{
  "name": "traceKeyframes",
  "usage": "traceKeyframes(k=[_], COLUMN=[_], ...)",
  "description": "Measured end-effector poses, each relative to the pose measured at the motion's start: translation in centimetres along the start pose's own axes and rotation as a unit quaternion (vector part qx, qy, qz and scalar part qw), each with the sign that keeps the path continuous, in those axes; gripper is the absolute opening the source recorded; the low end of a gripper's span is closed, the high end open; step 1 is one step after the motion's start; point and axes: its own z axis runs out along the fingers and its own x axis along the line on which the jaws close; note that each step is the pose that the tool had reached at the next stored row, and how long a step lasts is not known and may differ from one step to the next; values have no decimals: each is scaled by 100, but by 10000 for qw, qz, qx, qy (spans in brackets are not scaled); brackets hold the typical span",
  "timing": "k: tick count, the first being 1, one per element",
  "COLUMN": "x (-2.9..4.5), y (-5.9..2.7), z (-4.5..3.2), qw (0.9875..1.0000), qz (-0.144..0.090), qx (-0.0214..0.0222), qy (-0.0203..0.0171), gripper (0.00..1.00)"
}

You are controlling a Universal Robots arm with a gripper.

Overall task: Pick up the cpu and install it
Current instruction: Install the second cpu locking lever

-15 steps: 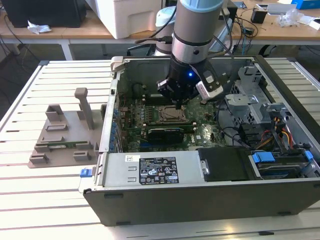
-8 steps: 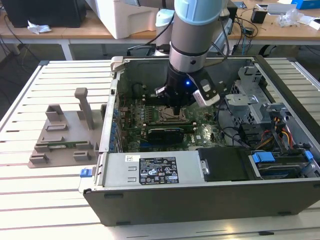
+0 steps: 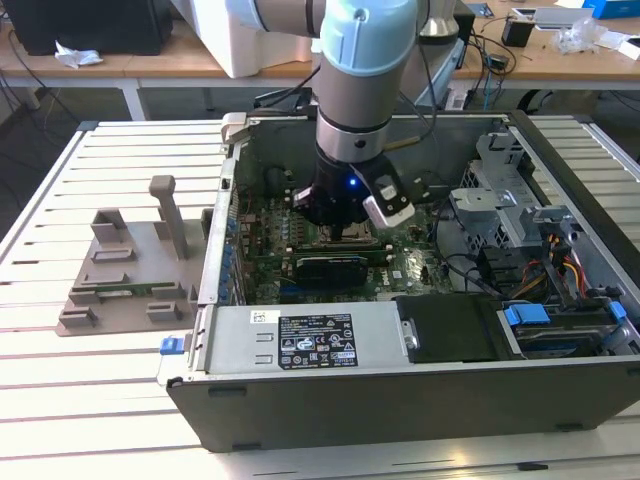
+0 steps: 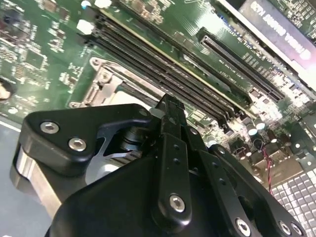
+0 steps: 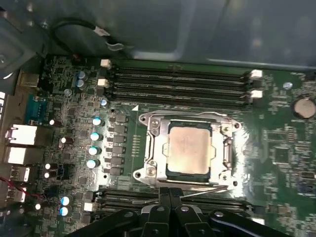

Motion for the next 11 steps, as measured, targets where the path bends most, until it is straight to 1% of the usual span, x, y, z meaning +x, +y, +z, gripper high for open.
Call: traceKeyframes(k=[1, 3, 5, 9, 11], x=[25, 71, 135, 201, 251], y=[-5, -11, -12, -11, -12], z=[24, 49, 73, 94, 114], qw=[10000, 10000, 10000, 10000, 9999], qz=[-2, -10, -34, -65, -87], qx=[0, -3, -22, -43, -51], qy=[1, 2, 4, 7, 10], gripper=[11, 11, 11, 11, 11])
